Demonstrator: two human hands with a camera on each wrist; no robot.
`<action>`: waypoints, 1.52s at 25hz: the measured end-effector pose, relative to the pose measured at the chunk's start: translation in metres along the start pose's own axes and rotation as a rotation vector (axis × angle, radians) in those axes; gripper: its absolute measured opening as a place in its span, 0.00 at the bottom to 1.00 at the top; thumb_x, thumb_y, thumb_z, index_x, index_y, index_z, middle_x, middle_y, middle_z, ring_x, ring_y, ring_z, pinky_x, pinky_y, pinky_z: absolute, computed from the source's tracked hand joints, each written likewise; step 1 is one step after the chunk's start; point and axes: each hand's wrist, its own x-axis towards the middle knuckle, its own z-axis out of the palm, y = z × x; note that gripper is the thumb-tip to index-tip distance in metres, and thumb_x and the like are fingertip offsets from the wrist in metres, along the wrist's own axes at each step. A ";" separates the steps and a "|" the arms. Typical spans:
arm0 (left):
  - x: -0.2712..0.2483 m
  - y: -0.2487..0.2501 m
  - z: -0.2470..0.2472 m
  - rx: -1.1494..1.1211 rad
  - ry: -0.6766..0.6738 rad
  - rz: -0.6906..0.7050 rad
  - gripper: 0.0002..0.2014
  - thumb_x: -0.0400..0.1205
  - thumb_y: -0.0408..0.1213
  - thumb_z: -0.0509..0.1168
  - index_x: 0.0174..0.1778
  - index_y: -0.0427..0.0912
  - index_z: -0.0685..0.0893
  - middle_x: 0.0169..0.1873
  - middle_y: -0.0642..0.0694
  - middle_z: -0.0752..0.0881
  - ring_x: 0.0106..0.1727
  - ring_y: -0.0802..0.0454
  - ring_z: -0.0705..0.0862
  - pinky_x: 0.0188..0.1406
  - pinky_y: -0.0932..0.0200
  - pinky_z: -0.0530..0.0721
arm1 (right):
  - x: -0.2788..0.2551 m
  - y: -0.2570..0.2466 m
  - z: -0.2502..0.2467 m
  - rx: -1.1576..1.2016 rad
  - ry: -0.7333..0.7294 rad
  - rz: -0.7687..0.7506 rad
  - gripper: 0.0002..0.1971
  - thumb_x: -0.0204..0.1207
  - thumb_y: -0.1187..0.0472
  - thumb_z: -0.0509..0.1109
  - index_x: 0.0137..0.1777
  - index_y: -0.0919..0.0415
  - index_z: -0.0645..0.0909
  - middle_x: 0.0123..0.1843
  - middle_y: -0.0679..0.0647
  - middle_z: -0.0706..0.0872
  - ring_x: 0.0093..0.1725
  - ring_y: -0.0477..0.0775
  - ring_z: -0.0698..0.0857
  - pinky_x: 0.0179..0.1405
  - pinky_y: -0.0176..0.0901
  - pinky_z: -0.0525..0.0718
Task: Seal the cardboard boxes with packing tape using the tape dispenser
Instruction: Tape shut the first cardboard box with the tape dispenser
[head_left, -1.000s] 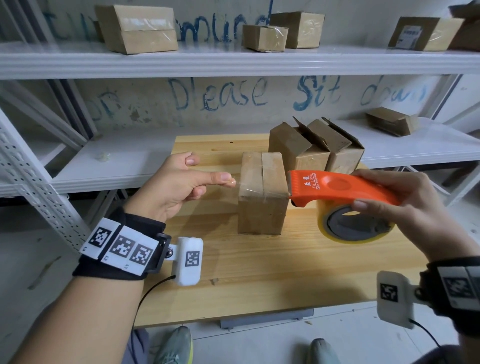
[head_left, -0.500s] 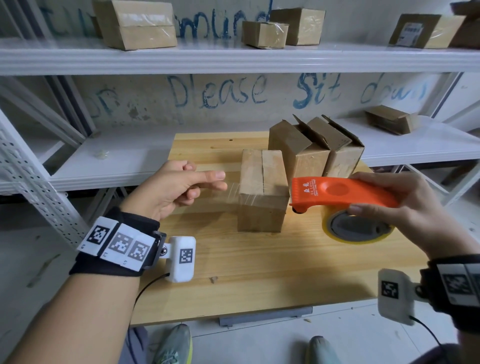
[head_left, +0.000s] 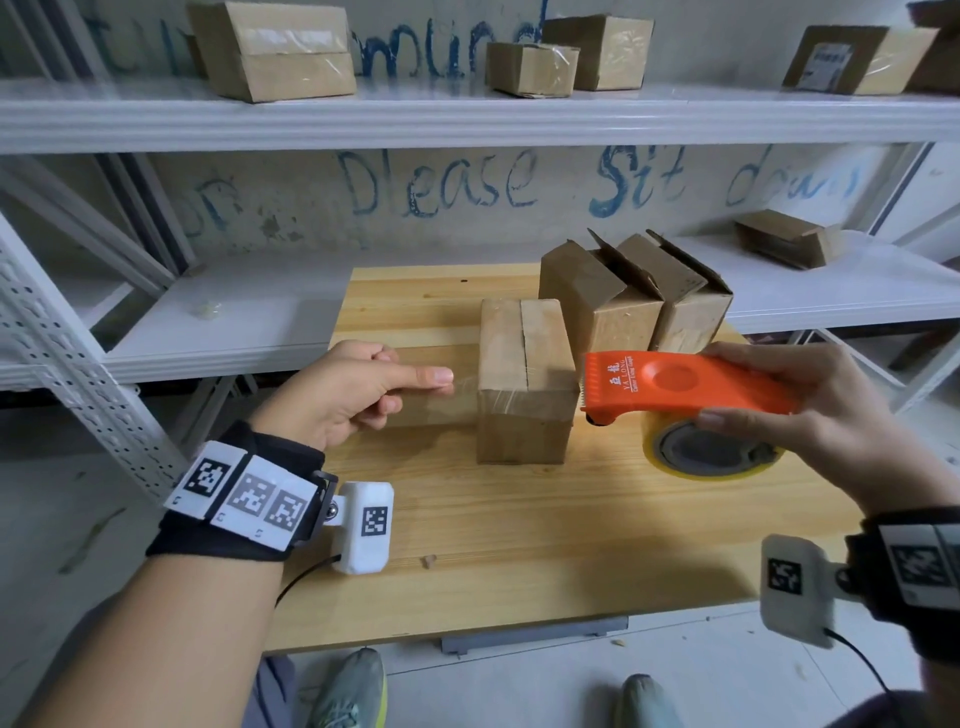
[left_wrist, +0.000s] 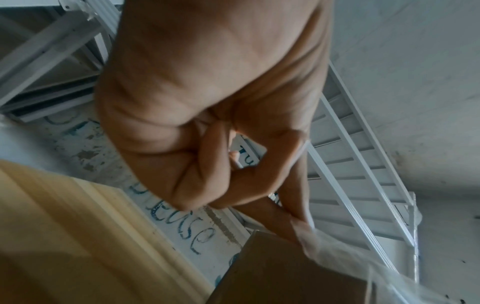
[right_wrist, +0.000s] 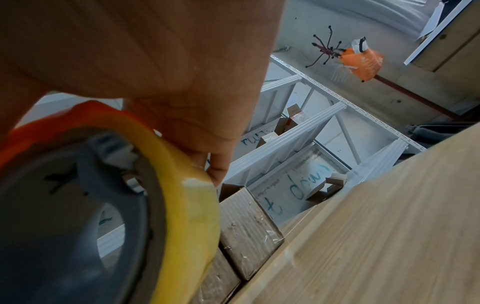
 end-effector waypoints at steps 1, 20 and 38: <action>0.002 -0.003 0.000 0.023 -0.005 -0.032 0.28 0.73 0.33 0.79 0.34 0.51 0.61 0.43 0.37 0.94 0.15 0.61 0.65 0.15 0.67 0.58 | 0.001 0.001 0.000 0.006 -0.009 0.008 0.22 0.53 0.51 0.83 0.48 0.27 0.88 0.46 0.46 0.93 0.42 0.48 0.90 0.40 0.40 0.85; -0.013 0.011 -0.005 0.717 -0.149 0.426 0.45 0.71 0.24 0.80 0.72 0.73 0.72 0.77 0.61 0.70 0.64 0.59 0.81 0.61 0.57 0.84 | 0.002 0.004 0.017 -0.047 -0.095 0.015 0.22 0.57 0.39 0.83 0.52 0.37 0.88 0.44 0.55 0.91 0.43 0.60 0.87 0.42 0.54 0.82; 0.002 -0.013 0.026 0.831 -0.078 0.697 0.29 0.79 0.23 0.73 0.68 0.60 0.83 0.78 0.64 0.75 0.79 0.61 0.73 0.84 0.54 0.64 | -0.002 0.019 0.022 -0.107 -0.216 0.014 0.15 0.69 0.45 0.79 0.51 0.52 0.87 0.37 0.56 0.86 0.37 0.56 0.82 0.39 0.50 0.78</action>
